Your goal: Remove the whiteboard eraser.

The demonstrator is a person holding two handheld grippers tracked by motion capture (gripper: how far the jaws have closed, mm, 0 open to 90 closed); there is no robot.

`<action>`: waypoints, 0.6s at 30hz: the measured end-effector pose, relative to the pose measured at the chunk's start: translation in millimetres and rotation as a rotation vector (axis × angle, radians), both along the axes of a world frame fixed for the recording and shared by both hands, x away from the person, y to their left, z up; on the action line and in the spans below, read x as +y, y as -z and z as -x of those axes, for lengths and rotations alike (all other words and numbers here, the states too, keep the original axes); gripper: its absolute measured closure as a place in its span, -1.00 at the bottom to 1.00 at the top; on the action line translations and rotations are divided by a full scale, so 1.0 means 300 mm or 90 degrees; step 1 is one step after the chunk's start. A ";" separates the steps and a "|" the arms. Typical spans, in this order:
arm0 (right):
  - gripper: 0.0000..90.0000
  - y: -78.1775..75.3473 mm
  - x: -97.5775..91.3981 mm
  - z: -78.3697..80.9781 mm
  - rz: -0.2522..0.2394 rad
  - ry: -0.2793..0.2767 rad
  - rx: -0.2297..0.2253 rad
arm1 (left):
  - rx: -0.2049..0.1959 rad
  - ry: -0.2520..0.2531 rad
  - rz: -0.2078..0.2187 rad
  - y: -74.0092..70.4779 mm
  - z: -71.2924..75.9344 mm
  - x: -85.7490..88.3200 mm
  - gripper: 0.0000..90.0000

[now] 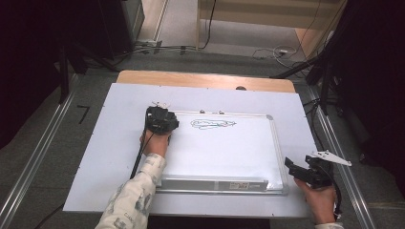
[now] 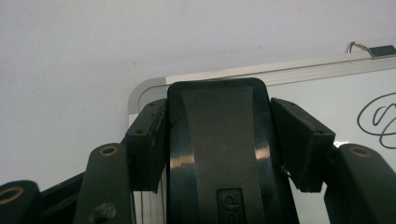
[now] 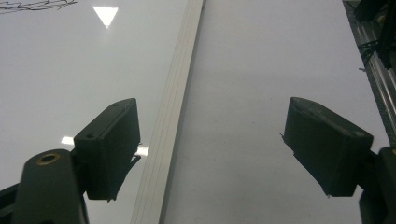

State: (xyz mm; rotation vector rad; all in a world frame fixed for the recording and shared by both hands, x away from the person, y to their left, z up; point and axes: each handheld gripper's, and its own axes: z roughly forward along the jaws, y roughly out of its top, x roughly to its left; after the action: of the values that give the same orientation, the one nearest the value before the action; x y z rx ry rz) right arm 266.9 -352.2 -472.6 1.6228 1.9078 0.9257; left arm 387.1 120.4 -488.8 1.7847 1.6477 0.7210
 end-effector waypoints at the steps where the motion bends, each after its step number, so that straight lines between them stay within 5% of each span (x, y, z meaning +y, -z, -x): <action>1: -0.62 0.000 -0.001 0.000 0.001 0.000 0.000 | -0.002 0.002 0.001 0.001 0.001 0.000 -0.11; 18: -0.62 -0.001 -0.004 0.002 0.004 -0.001 -0.004 | -0.026 0.024 -0.003 0.013 0.019 -0.001 -0.10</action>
State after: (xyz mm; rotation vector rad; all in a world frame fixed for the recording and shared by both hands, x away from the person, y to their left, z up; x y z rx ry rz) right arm 266.3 -353.3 -472.2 1.6134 1.9066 0.9239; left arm 381.4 120.1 -492.6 1.7889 1.5828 0.7396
